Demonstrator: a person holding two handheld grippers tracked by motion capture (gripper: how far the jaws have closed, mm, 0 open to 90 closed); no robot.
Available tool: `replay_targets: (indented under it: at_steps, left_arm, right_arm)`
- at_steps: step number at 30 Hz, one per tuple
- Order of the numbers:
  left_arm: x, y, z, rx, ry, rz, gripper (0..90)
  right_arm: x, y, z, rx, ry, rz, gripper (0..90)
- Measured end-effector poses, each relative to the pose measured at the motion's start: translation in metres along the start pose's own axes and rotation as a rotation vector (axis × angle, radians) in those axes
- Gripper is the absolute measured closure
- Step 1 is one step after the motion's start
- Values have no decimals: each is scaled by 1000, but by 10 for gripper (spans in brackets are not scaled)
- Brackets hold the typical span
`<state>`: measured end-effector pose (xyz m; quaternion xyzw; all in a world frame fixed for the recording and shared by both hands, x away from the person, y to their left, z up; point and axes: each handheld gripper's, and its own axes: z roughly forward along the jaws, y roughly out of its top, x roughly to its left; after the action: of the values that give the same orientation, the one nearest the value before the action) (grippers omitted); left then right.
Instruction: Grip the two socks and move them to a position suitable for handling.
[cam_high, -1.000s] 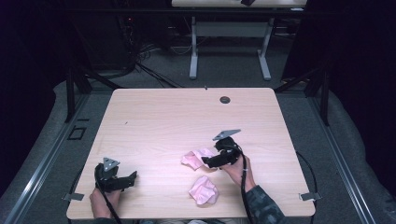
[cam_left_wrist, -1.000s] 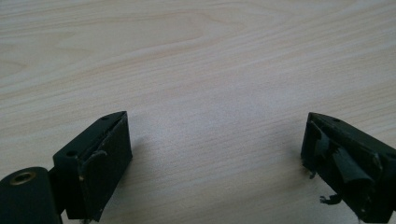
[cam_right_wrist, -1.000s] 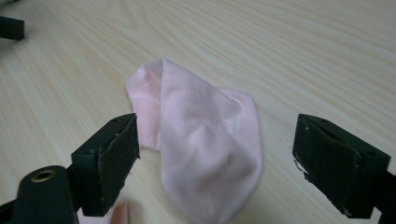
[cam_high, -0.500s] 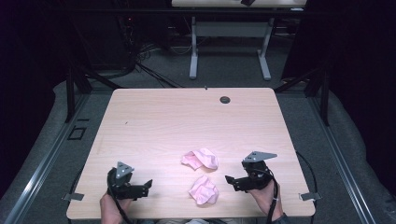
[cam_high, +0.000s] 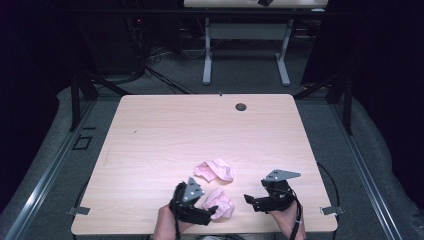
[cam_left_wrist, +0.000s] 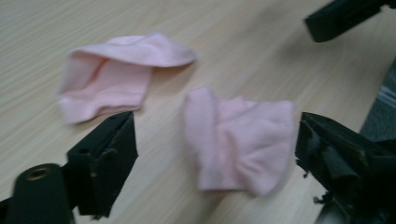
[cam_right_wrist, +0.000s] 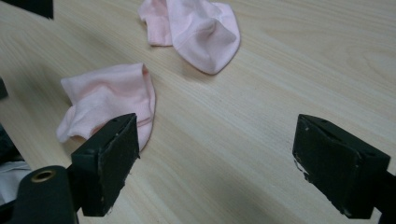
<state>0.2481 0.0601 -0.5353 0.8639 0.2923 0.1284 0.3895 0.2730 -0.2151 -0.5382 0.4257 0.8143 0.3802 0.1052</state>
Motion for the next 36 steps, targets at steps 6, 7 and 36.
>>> replay_targets:
  at_steps: [6,7,36]
  left_arm:
    - [-22,3,27,82,-21,80,299]
    - [-22,3,30,89,-21,83,422]
    - [61,-5,-4,-108,-25,-238,808]
  right_arm:
    - [-2,-2,4,5,8,12,156]
    - [-2,-2,5,5,10,13,158]
    - [48,6,61,96,121,-166,464]
